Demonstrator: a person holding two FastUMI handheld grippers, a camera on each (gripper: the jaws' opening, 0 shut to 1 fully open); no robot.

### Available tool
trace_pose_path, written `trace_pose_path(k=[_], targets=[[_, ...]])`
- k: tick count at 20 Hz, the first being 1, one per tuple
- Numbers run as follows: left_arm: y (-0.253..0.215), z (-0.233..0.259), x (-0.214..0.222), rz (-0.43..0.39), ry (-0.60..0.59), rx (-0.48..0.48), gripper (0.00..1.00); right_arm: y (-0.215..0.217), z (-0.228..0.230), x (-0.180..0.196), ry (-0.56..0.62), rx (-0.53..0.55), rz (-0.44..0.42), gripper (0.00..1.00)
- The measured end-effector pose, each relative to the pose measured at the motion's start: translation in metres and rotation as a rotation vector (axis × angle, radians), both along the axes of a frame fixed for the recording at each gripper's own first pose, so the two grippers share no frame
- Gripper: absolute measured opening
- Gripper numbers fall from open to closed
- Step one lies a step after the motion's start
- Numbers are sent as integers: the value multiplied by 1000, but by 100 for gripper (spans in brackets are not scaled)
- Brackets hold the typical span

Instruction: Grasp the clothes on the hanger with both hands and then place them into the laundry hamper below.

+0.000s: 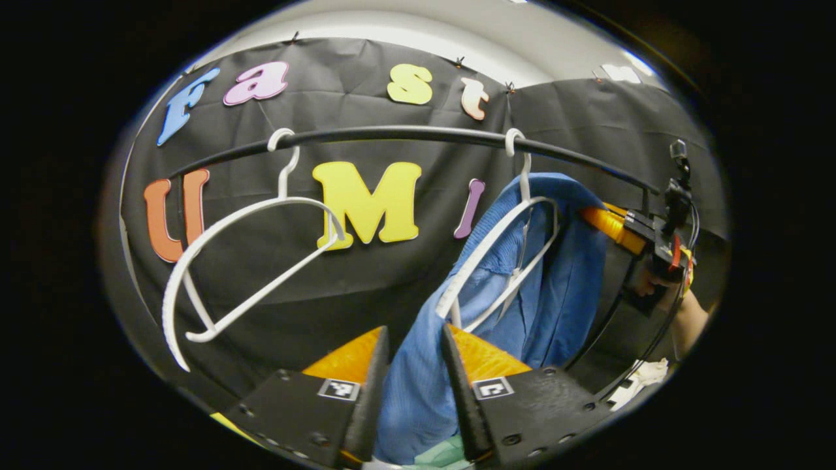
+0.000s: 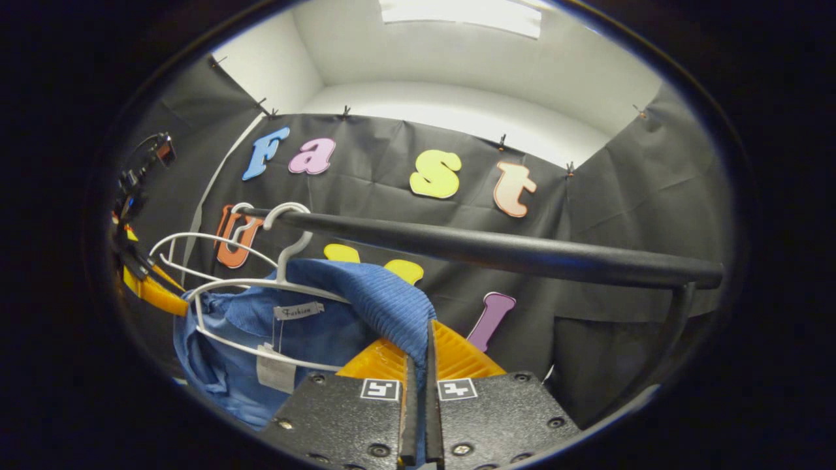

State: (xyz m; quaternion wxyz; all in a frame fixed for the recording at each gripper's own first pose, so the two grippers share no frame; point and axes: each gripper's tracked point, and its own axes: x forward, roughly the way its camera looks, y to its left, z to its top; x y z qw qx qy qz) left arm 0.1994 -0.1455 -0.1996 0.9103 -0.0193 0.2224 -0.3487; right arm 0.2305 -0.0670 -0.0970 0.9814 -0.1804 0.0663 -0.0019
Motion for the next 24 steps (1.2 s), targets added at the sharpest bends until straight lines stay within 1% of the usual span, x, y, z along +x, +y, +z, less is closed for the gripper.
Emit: trace_pose_path(k=[1,2,4,5,6,7,8,9,10,11,12,13,14,15,16,17,18,19,20,21,22,23,24], targets=[[-3,-1,1,-5,-16,25,25,-1,-1,-1,-1,-8,-2,8],[0,1,-5,-24,-27,47,25,-3,0,-1,-3,-14,-4,8],[1,8,-7,-45,-58,30,25,-5,2,-3,-8,-18,-9,8],[7,12,-5,-20,-54,-3,17,-6,1,-4,-8,-16,-10,8],[6,10,-7,-33,-15,-45,8,-5,0,-4,-2,-8,-10,8],[8,11,-5,-17,10,-82,8,-4,0,-4,-4,0,-8,8],[10,10,-2,-11,22,-87,8,-2,1,-3,-4,1,-7,8],[10,11,2,-1,19,-84,7,-1,1,-1,-5,-2,-4,8],[9,8,-5,-18,25,-74,5,0,1,0,-8,-5,-3,8],[12,14,-3,4,-20,-61,0,-1,3,-1,-14,-11,-5,8],[15,17,2,21,-43,-32,0,-1,2,-1,-9,-13,-5,8],[28,22,12,85,-88,16,5,-2,1,-3,-6,-10,-2,8],[47,30,24,182,-140,67,0,-2,3,-4,-11,-9,-4,8],[65,35,34,247,-153,104,0,-5,6,-4,-21,-19,-12,8],[63,37,33,219,-135,91,0,-7,10,-5,-30,-22,-17,8],[49,40,29,165,-118,45,0,-6,12,-5,-30,-9,-20,8],[33,36,20,94,-82,24,0,-4,13,-6,-32,2,-16,8],[26,27,9,49,-64,46,0,-4,13,-5,-34,-2,-19,8],[28,21,1,37,-69,78,0,-4,12,-3,-33,-8,-23,8],[25,11,-9,16,-49,90,5,-4,12,-5,-34,-11,-24,8],[18,1,-18,3,-24,79,0,-4,11,-6,-31,-13,-24,8],[21,-3,-21,24,-21,70,12,-5,10,-8,-34,-20,-29,8],[20,-5,-25,33,-1,40,23,-6,12,-8,-37,-23,-32,8]])
